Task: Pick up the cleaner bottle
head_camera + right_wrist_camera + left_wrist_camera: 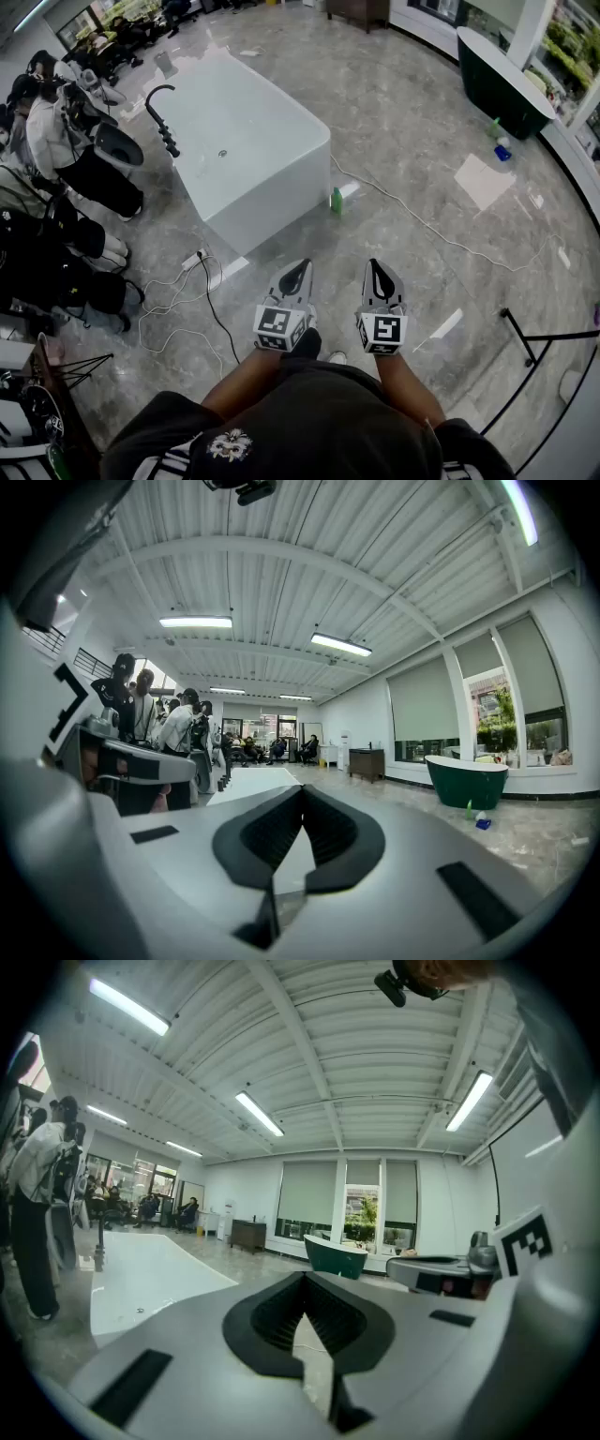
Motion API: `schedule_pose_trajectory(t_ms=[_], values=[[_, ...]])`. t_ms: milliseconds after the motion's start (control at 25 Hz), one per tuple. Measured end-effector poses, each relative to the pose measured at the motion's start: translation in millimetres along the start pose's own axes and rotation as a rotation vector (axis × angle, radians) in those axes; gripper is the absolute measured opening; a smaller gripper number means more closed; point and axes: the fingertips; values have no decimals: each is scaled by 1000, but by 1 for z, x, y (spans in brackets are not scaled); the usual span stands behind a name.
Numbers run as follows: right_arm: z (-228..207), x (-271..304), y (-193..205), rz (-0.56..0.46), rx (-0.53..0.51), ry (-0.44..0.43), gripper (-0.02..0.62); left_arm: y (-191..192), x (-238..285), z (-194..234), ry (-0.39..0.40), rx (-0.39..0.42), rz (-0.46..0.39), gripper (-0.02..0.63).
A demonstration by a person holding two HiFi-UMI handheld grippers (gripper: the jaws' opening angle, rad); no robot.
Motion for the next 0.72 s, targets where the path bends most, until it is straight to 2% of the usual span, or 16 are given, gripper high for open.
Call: schedule_pose_trajectory(t_ms=[160,480,720], values=[[-2,44,0,4,-45,0,15,-6,35,32,12,6,1,6],[-5,125,-13,7,-24,31,15,-36,99,95,38,-28,-38,6],[6,174,-17,15,-31,43,15,-40,129,138,44,-26,-34,6]])
Point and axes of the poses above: the fingertips, and each gripper's own axes: x forward along the fingers, z to its left, y out of its underside, and after that the axes turned 4 degrees about x, right-handed
